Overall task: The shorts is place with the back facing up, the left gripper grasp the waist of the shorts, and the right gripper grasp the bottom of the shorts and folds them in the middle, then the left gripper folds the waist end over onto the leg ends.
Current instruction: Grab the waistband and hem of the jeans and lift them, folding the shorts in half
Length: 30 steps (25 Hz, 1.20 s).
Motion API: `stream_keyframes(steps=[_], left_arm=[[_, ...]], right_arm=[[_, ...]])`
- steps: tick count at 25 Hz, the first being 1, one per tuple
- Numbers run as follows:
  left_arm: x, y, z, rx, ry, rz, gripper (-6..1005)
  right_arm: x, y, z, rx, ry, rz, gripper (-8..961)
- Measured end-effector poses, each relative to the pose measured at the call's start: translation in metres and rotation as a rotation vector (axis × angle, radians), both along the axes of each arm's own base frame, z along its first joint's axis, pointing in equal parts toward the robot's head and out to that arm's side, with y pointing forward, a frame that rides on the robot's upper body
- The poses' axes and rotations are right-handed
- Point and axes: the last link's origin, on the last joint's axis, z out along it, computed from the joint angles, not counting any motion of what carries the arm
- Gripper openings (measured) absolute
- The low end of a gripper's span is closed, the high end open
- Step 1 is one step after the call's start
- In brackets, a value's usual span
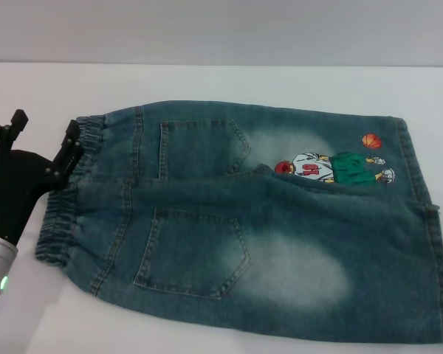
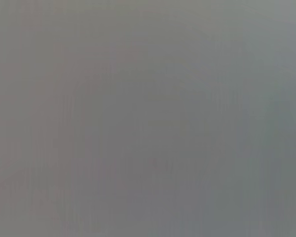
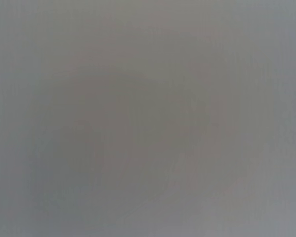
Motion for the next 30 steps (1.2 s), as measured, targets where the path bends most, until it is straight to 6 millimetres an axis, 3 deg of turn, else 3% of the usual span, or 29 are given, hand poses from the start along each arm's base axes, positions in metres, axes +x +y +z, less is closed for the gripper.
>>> stream_keyframes(steps=[13,22,26,30], left_arm=[[0.002,0.000,-0.003,-0.018,-0.007,-0.010,791],[0.011,0.007,-0.008,-0.043,-0.018,-0.015,790],[0.017,0.010,-0.011,-0.067,-0.038,-0.002,790],[0.024,0.017,-0.012,-0.099,-0.037,0.024,789]], right_arm=[[0.001,0.003,-0.002,-0.016,0.005,-0.008,742],[-0.006,0.034,-0.011,-0.118,0.076,-0.079,742],[-0.021,0.048,-0.007,-0.208,0.084,-0.130,742],[-0.049,0.063,0.014,-0.264,0.032,-0.225,743]])
